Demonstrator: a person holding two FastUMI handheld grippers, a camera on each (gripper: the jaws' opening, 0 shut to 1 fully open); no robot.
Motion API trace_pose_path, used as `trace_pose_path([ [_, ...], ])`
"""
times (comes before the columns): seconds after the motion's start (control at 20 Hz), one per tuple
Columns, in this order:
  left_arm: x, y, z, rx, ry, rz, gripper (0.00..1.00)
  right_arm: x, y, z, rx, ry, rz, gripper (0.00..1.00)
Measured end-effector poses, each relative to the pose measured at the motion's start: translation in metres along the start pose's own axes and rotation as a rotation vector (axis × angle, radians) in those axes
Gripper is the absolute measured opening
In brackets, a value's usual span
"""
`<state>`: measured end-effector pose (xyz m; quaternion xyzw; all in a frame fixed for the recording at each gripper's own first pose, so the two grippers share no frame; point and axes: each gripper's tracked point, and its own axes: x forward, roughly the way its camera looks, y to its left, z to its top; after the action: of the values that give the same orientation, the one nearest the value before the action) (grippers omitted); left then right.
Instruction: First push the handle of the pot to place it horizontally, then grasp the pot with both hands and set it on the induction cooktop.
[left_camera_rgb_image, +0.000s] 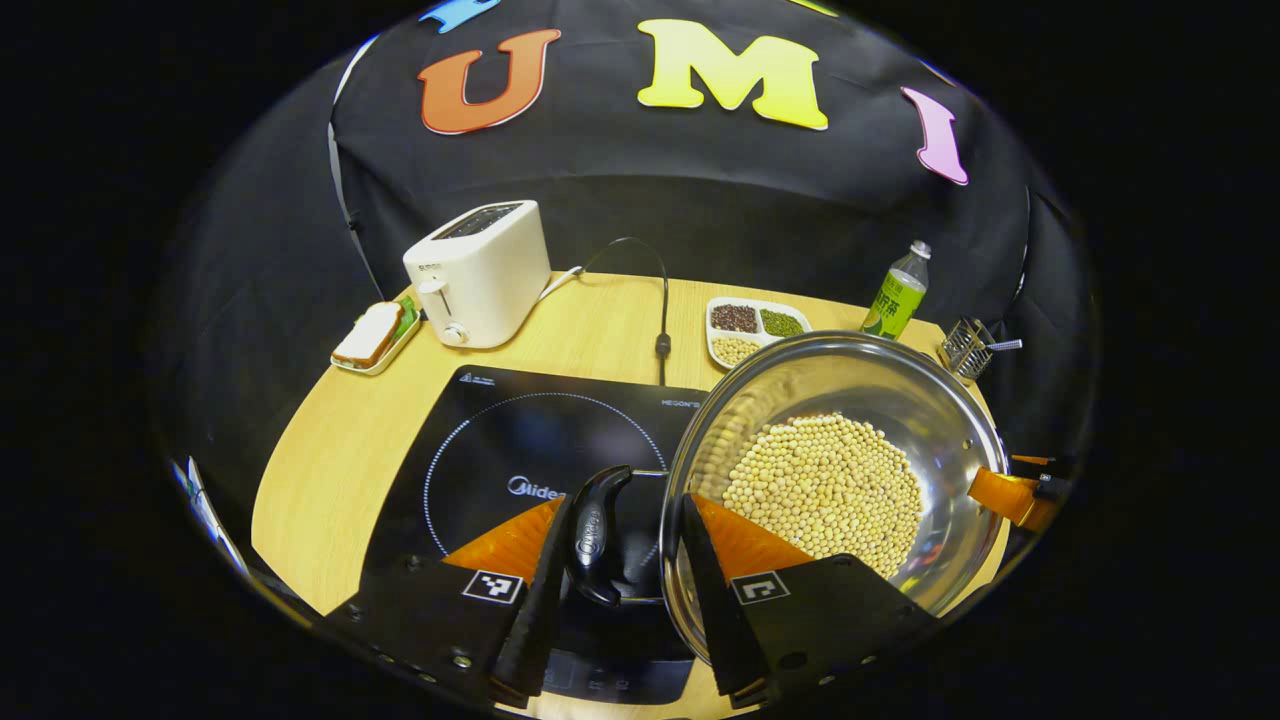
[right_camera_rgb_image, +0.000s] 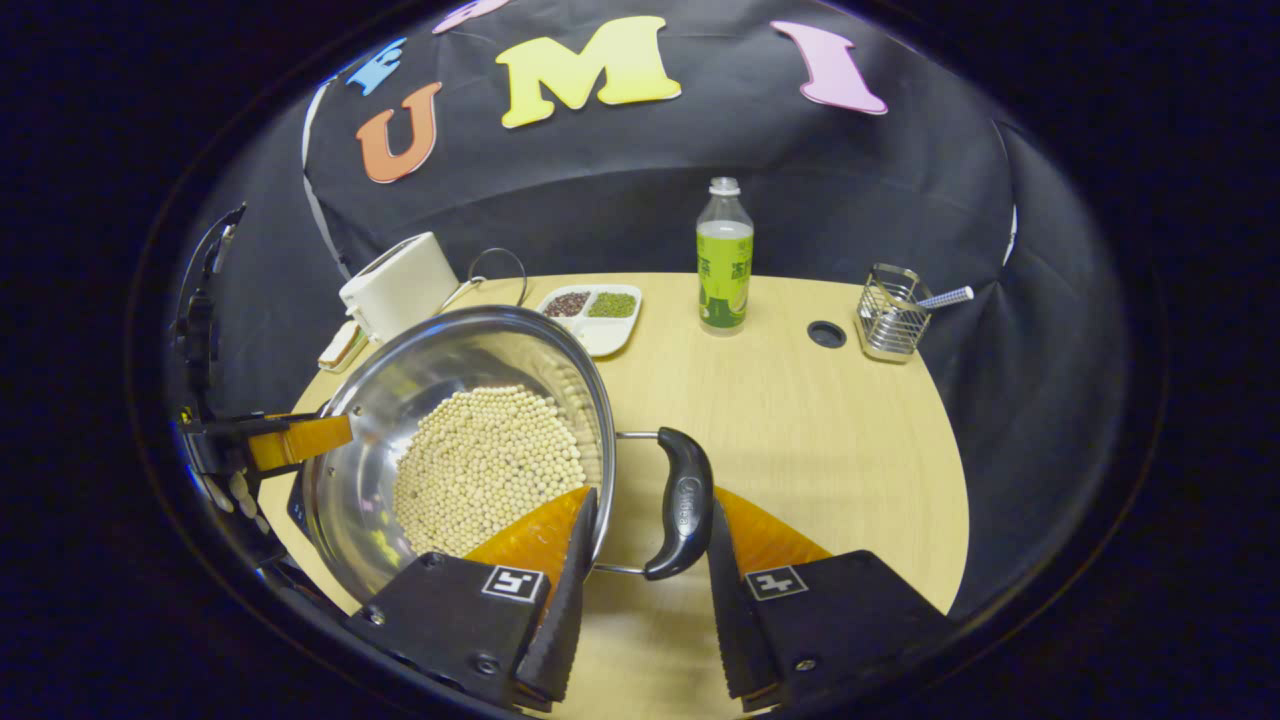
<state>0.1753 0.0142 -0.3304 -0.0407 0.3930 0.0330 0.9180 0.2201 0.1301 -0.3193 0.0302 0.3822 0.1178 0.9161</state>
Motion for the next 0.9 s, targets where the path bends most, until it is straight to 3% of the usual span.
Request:
trace_pose_path([
  [0.9,-0.012,0.127,0.007,0.009,-0.017,0.036,0.61,0.008,0.134,-0.002,0.023,0.000,0.034,0.58],
])
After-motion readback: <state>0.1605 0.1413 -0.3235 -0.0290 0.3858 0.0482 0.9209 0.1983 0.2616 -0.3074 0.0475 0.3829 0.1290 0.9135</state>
